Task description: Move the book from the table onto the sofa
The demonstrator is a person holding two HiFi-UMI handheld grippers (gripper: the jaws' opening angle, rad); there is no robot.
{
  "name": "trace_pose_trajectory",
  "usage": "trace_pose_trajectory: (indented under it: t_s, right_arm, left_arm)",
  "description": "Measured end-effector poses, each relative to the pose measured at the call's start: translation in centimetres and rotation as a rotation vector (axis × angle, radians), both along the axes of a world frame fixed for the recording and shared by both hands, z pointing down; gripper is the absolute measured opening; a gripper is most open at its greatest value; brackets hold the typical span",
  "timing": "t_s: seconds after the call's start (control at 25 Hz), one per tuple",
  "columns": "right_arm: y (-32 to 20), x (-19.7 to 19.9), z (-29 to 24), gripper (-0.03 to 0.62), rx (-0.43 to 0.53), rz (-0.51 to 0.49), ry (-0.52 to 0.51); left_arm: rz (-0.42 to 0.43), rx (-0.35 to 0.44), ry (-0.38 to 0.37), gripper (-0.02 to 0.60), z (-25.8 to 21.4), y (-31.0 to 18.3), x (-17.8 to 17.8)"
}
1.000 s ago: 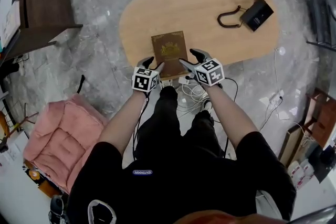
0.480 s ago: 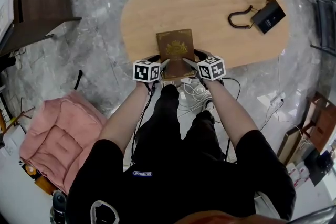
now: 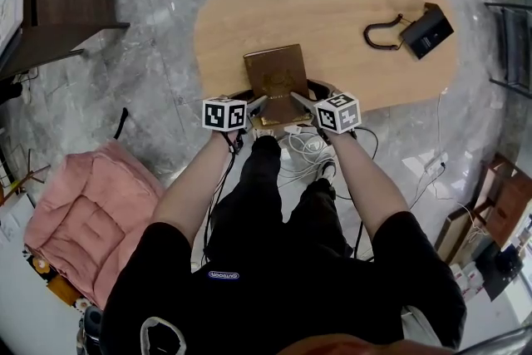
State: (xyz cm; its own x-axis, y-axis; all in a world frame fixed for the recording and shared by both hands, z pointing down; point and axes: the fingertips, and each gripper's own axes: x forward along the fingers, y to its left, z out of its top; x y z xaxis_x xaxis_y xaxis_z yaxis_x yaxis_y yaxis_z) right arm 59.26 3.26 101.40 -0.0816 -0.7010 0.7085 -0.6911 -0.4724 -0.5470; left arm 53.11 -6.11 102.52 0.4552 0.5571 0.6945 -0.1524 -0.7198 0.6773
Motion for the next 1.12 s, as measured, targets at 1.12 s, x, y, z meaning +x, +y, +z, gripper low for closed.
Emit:
trace_pose_trajectory:
  t_s: [1.12]
  right_arm:
    - [7.4,-0.4,-21.5,0.244,0.232,-0.041,0.28]
  left_arm:
    - [-0.114,0.143,0.237,0.215,-20.6,8.2,-1.6]
